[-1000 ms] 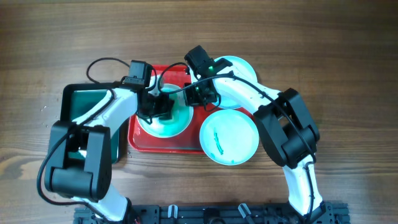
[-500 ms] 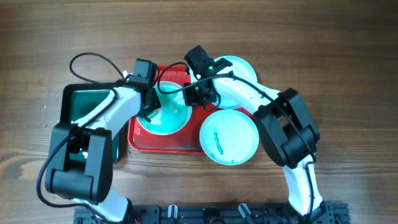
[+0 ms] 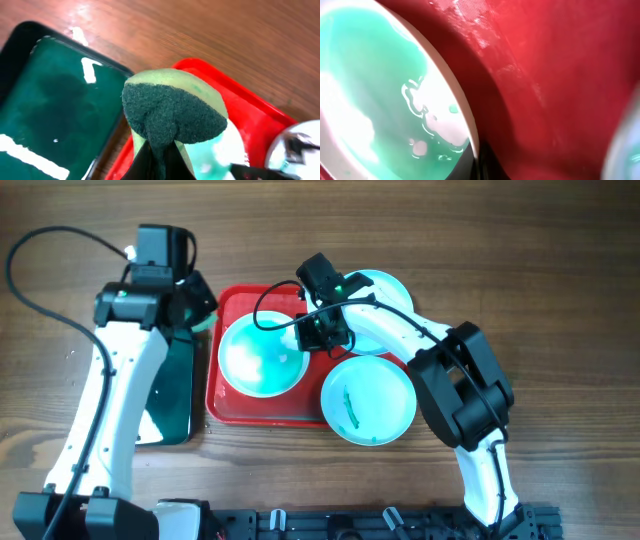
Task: Clean dirty plates on tray and stack at the side
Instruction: 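Lift the sponge away with the left gripper and tilt the plate up, then carry the white plate right and set it on the table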
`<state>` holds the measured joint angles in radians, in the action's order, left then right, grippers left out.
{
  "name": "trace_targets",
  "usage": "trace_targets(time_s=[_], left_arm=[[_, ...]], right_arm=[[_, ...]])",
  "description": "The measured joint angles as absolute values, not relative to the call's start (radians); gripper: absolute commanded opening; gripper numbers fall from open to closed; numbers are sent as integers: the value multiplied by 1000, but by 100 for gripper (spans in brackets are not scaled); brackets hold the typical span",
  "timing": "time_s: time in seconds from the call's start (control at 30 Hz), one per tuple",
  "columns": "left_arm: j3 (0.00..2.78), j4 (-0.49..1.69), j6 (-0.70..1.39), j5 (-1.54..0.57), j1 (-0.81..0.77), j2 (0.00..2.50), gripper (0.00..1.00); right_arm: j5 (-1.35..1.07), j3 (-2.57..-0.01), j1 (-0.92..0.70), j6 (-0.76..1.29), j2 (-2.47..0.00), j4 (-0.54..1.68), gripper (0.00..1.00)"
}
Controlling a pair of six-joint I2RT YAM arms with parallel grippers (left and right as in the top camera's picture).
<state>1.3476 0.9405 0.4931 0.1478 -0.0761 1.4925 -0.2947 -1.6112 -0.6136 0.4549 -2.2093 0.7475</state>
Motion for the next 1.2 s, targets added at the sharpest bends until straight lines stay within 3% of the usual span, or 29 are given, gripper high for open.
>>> trace_targets(time_s=[0.33,0.6,0.97,1.2], left_arm=[[1348,951,493,147,-30,1500,4],[1348,951,493,147,-30,1500,4],[1348,951,493,147,-30,1500,4],[1348,951,493,147,-30,1500,4]], right_arm=[[279,-1613,-728,388,-1917,813,4],[749,-1613,-959,371,-1913,817,4],[1337,-1613,-1139,368,-1913,815,4],[1467,-1613,-1164,326,-1913,757,4]])
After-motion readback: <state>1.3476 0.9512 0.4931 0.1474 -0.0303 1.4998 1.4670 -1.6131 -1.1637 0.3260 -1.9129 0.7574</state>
